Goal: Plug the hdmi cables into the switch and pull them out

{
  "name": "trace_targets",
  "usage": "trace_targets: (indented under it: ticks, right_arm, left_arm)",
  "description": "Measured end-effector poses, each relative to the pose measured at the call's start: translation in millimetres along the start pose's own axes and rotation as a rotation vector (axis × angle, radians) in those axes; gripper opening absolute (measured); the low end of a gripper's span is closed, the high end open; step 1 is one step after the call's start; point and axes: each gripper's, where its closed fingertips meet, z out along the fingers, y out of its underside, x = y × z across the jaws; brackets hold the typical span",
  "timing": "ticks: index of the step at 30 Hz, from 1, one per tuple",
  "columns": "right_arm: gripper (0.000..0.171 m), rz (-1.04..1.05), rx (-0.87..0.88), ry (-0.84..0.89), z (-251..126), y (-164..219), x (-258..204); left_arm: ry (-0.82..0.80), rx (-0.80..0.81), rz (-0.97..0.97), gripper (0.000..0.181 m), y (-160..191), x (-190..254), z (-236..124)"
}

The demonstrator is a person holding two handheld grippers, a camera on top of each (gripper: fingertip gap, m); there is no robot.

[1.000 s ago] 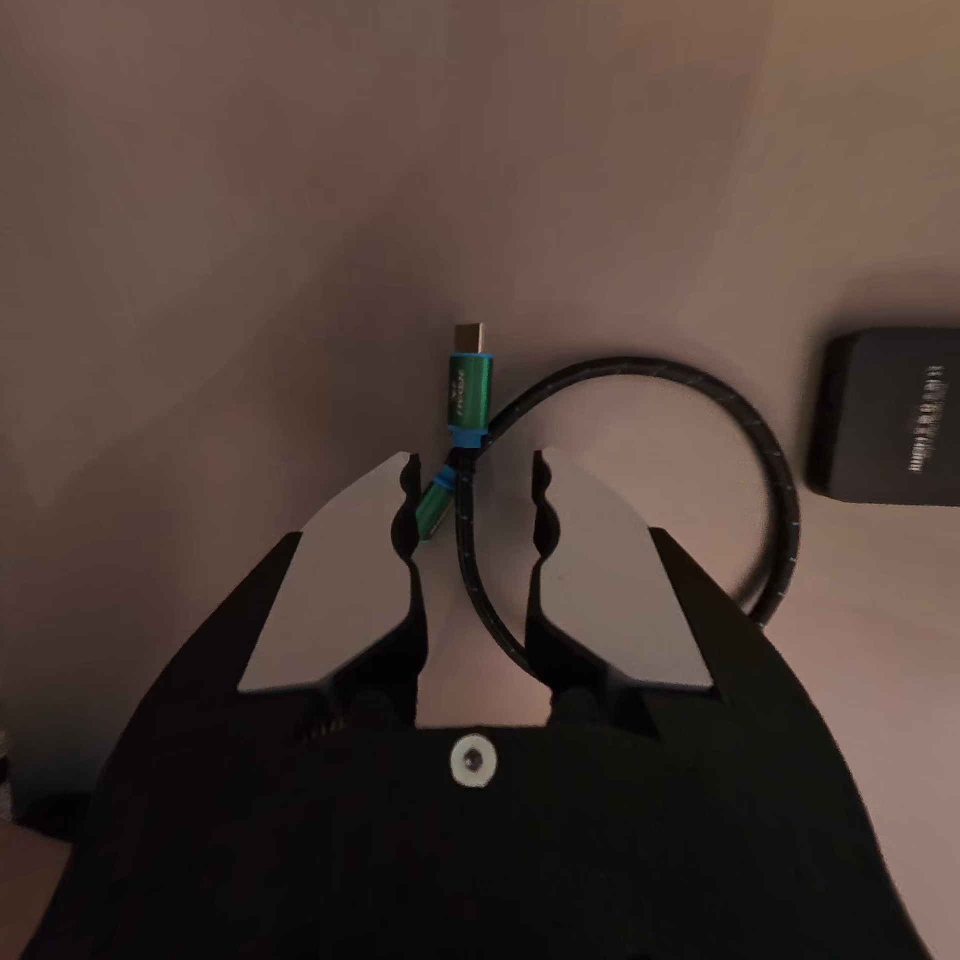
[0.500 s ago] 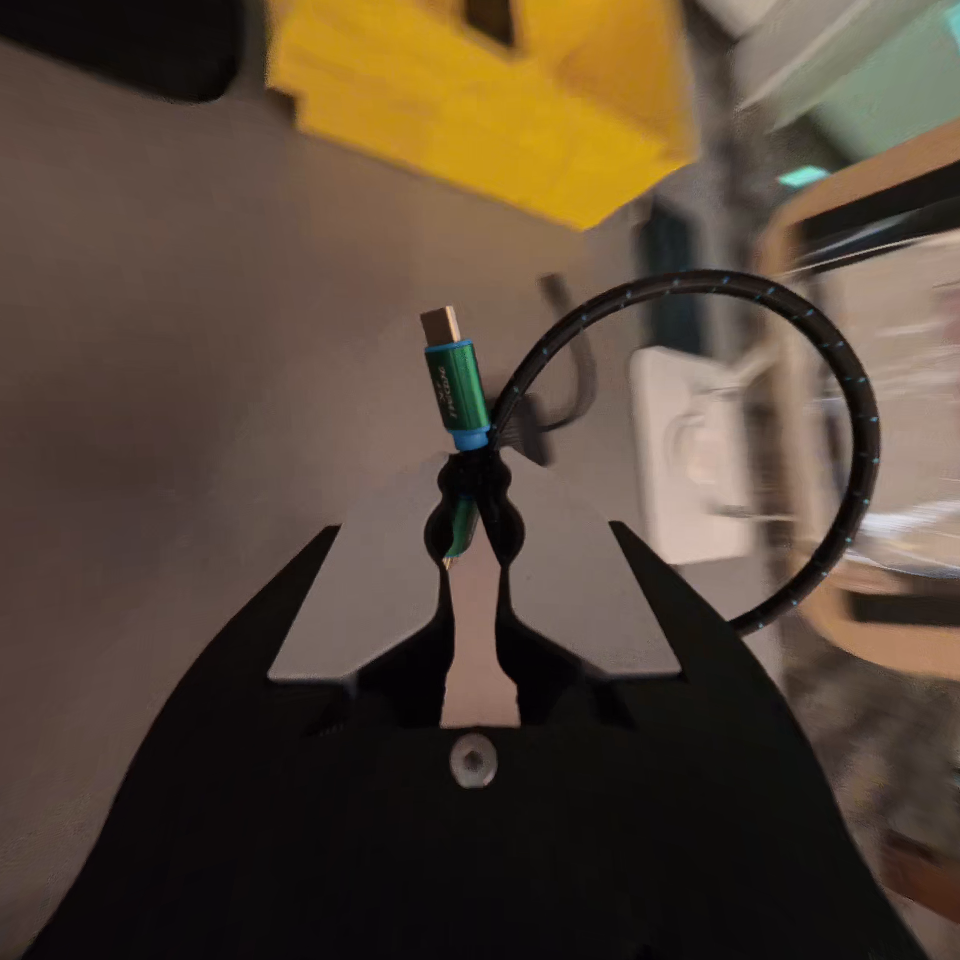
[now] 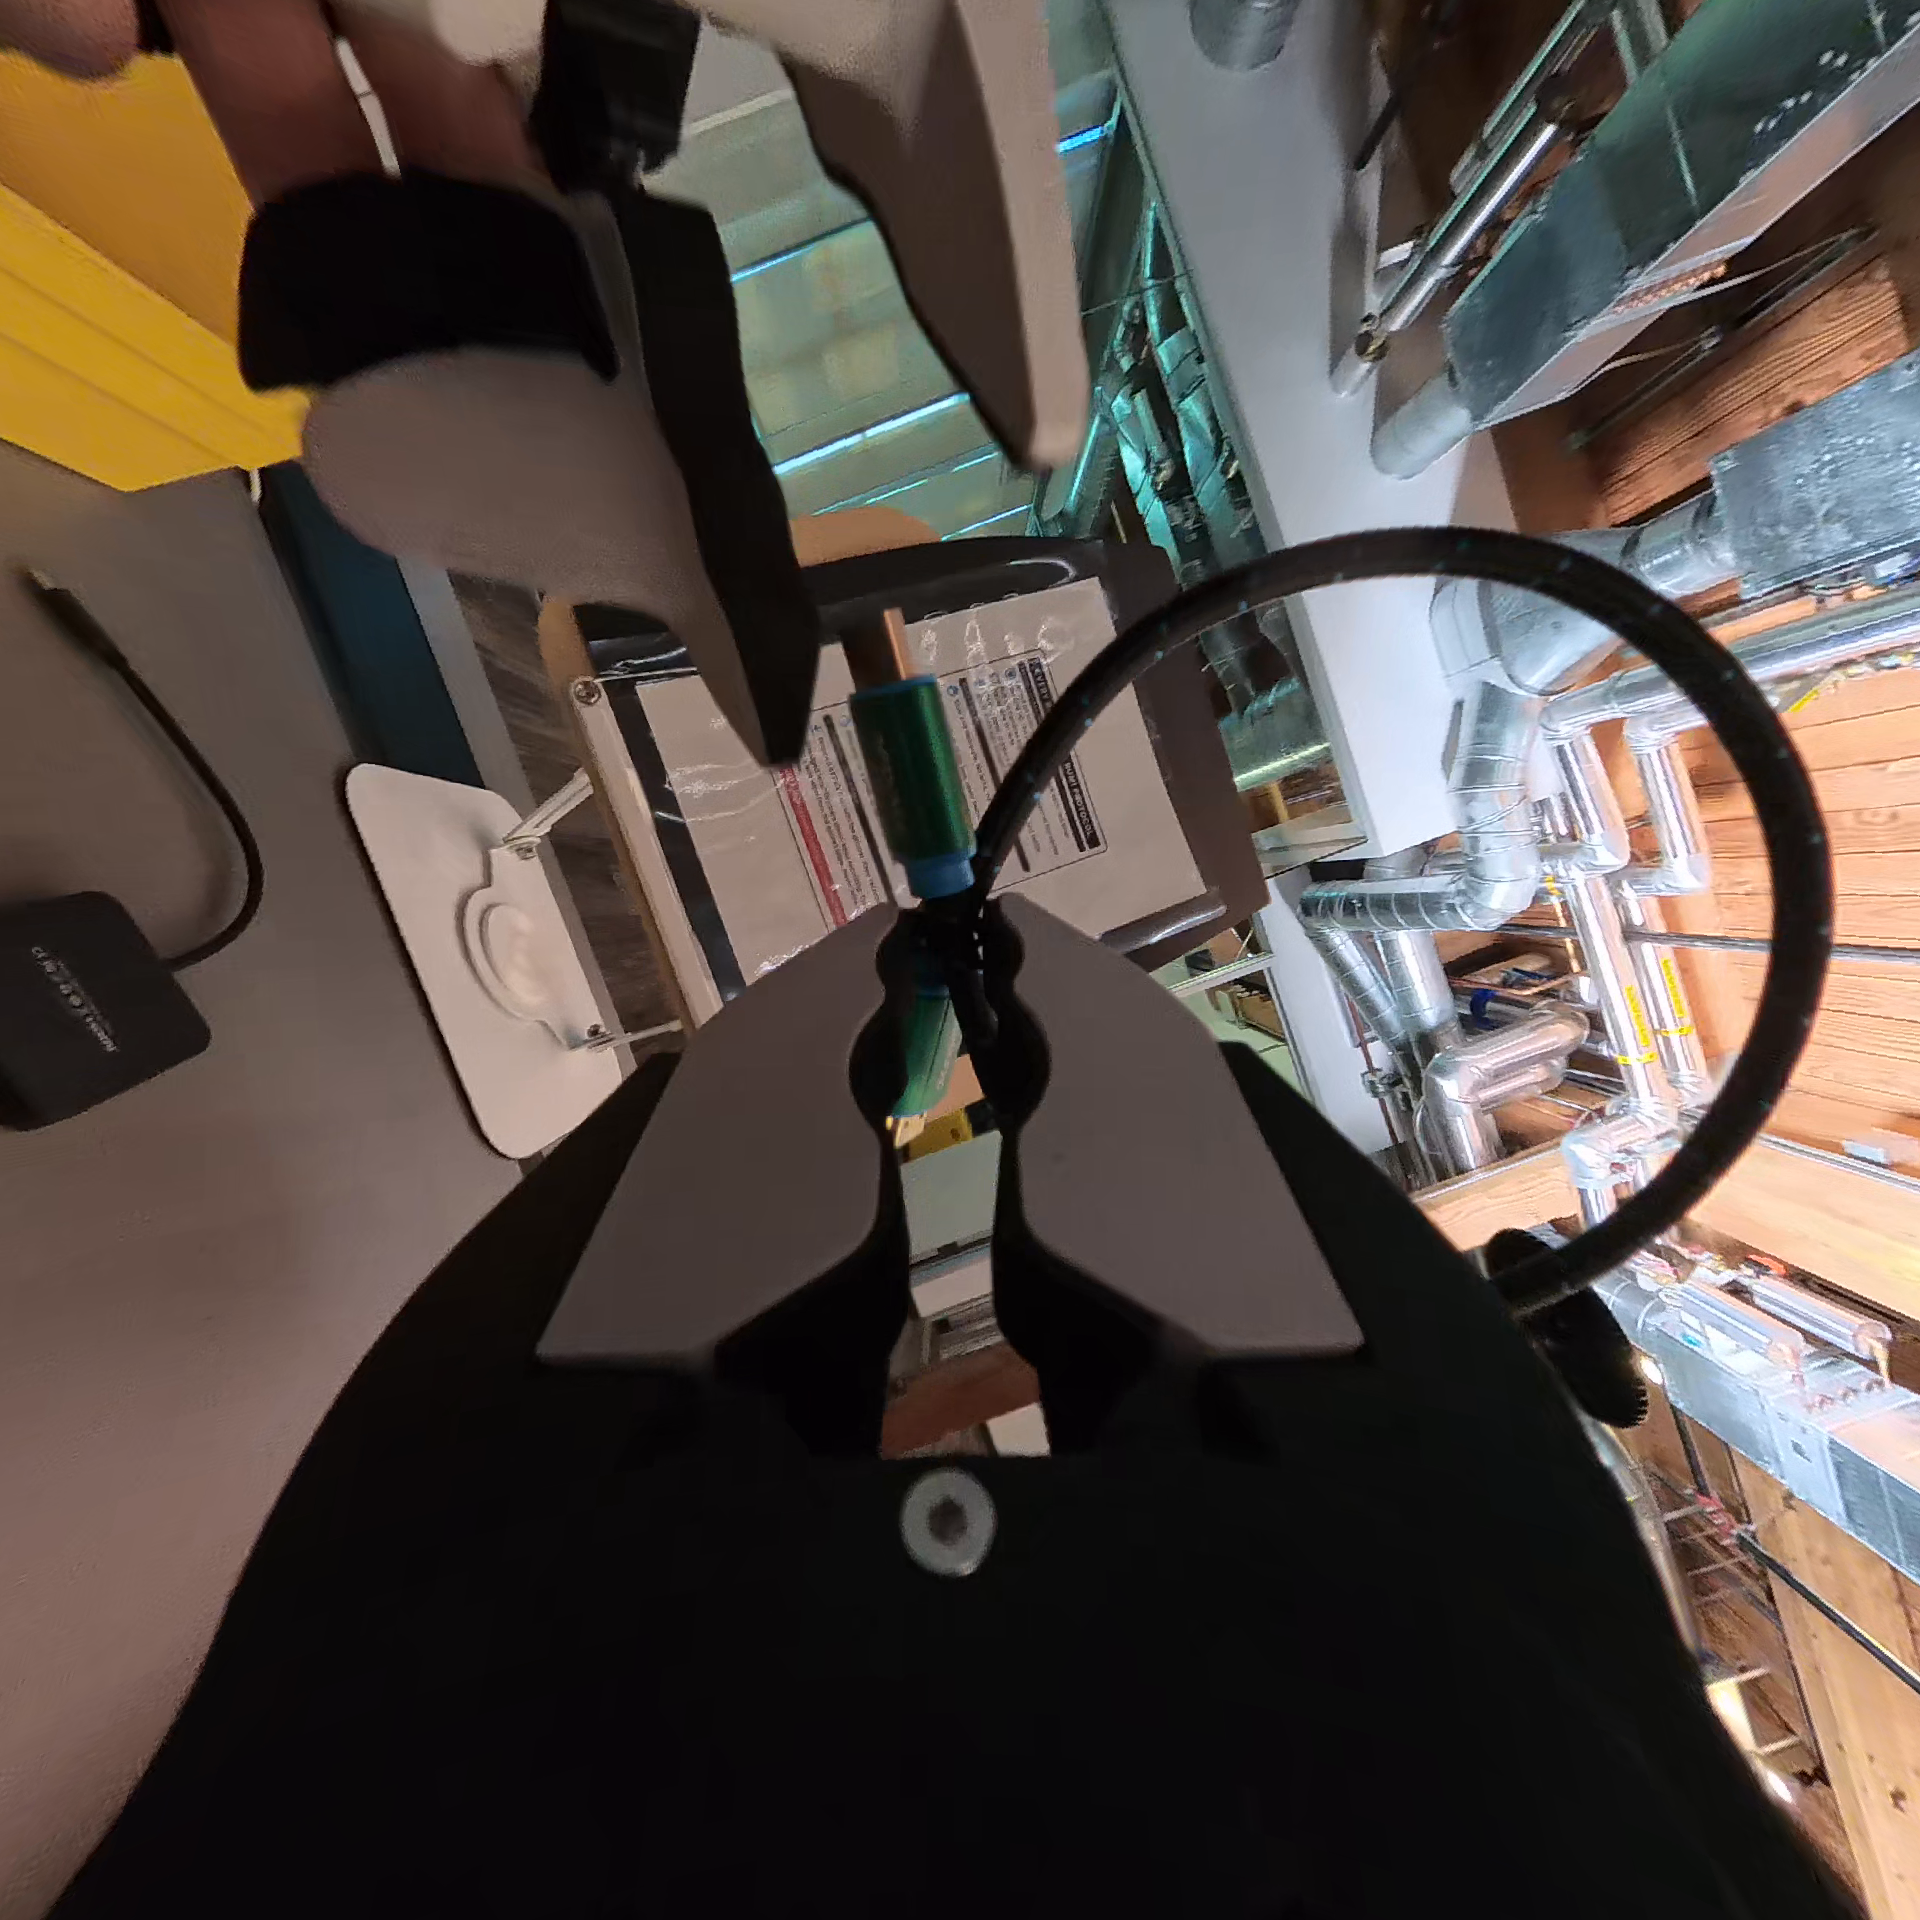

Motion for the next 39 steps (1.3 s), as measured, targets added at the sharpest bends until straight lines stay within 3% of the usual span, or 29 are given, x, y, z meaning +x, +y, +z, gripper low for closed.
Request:
trace_targets:
  ticks: [1, 3, 9, 13, 21, 31, 33, 36, 39]
  right_arm:
    - [0.013, -0.009, 0.003, 0.016, 0.2, -1.6, 0.0]
    - [0.013, -0.046, 0.009, 0.041, 0.2, -4.8, -1.2]
    - [0.013, -0.066, -0.010, 0.030, 3.1, -5.1, -7.6]
    - [0.013, -0.075, -0.042, 0.011, 6.4, 0.0, -12.6]
    - [0.014, -0.089, -0.050, 0.018, 8.5, 1.0, -14.8]
    - [0.019, 0.001, 0.089, 0.014, -3.1, -23.0, -9.2]
    - [0.015, 0.033, 0.186, -0.109, -9.0, -38.6, -27.1]
    - [0.007, 0.184, 0.239, -0.503, -17.8, -50.0, -80.9]
    - [0.022, 0.491, 0.293, -0.769, -17.5, -53.6, -111.9]
  left_arm:
    - [-0.022, 0.007, 0.002, 0.060, 0.2, -4.6, 4.9]
    - [-0.090, 0.037, 0.043, 0.061, -2.5, -16.8, 11.3]
    - [-0.161, 0.090, 0.181, 0.024, -9.7, -27.3, 11.4]
    - [-0.251, 0.058, 0.264, 0.022, -6.5, -35.9, 12.1]
    - [-0.242, 0.059, 0.234, 0.022, -6.2, -39.7, 10.2]
    - [-0.101, 0.202, 0.130, 0.022, -27.4, -31.5, -17.4]
    - [-0.080, 0.235, 0.118, 0.022, -32.8, -30.4, -27.0]
    - [-0.062, 0.273, 0.140, 0.022, -40.0, -23.9, -39.9]
    - [0.041, 0.289, 0.177, 0.022, -42.7, -2.3, -43.3]
